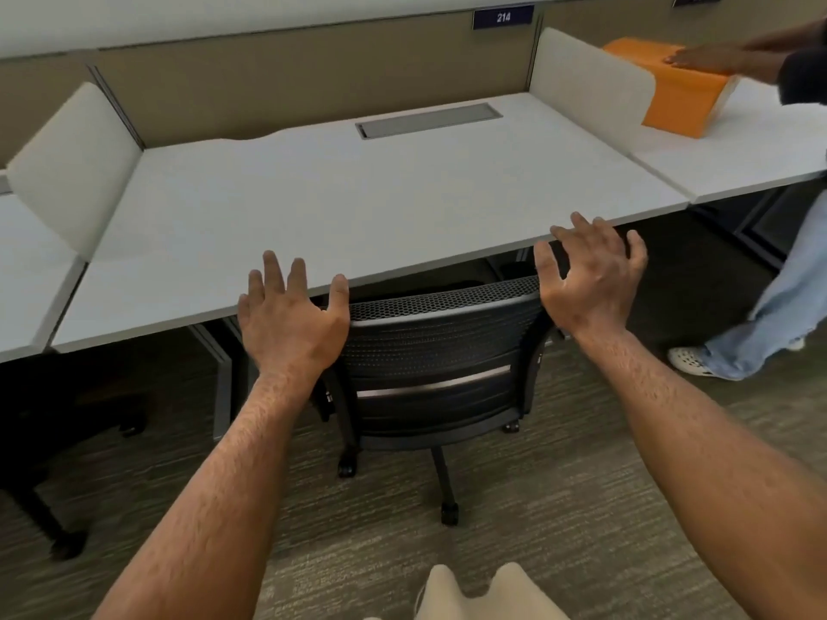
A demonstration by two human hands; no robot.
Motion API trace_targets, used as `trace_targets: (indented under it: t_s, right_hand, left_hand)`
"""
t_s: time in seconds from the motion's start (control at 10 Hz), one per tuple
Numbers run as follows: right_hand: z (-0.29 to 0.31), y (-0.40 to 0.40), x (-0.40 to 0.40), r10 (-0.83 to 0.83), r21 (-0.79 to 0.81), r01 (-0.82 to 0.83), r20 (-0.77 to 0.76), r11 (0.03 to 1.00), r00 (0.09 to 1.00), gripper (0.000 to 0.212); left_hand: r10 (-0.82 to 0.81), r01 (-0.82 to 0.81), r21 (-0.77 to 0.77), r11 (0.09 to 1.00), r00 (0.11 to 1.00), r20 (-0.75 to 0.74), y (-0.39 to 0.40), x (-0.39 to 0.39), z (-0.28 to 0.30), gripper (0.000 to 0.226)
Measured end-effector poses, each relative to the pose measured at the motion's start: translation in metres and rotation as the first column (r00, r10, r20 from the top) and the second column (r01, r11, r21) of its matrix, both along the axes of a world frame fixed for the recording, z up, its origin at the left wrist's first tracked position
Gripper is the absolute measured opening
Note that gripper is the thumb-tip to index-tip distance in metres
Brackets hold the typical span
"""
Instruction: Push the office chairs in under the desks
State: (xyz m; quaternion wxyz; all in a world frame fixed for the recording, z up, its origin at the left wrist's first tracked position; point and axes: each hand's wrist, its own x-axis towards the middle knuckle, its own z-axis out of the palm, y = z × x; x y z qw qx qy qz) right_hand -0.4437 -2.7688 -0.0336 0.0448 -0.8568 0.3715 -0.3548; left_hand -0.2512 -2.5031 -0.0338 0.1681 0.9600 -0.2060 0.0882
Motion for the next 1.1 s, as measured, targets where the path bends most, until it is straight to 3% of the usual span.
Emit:
trace_targets:
  t_s: [0.3,0.5,0.6,0.8,0.9,1.1]
  right_hand:
    - [-0.003,-0.033,0.036,0.057,0.034,-0.052,-0.173,0.998,0.983,0.078]
    - [-0.001,-0.058,0.06,0.145,0.123,-0.108,-0.343,0.987,0.928,0.089]
    - [0.0,-0.06,0.077,0.144,0.156,-0.087,-0.407,0.984,0.902,0.091]
    - [0.019,-0.054,0.092,-0.037,0.144,0.139,-0.55,0.98,0.834,0.1]
    - [0.025,-0.029,0.091,-0.032,0.118,0.096,-0.453,0.988,0.891,0.099]
    - [0.008,0.034,0.086,0.162,0.133,-0.121,-0.368,0.984,0.916,0.095]
  left_hand:
    - [0.037,-0.019,0.169,0.985,0.994,-0.106,-0.018,0.035,-0.002,0.081]
    - [0.021,-0.003,0.14,0.99,0.992,-0.126,-0.029,0.055,-0.002,0.069]
    - [0.025,-0.014,0.114,0.993,0.995,-0.098,-0.037,0.062,0.0,0.075]
    - [0.029,-0.015,0.073,0.997,0.979,-0.201,-0.045,0.065,0.016,0.085]
    - [-0.005,0.002,-0.015,1.0,0.982,-0.19,-0.033,0.054,0.016,0.087]
    - [0.001,-0.001,0.002,1.0,0.989,-0.145,0.012,0.021,0.002,0.084]
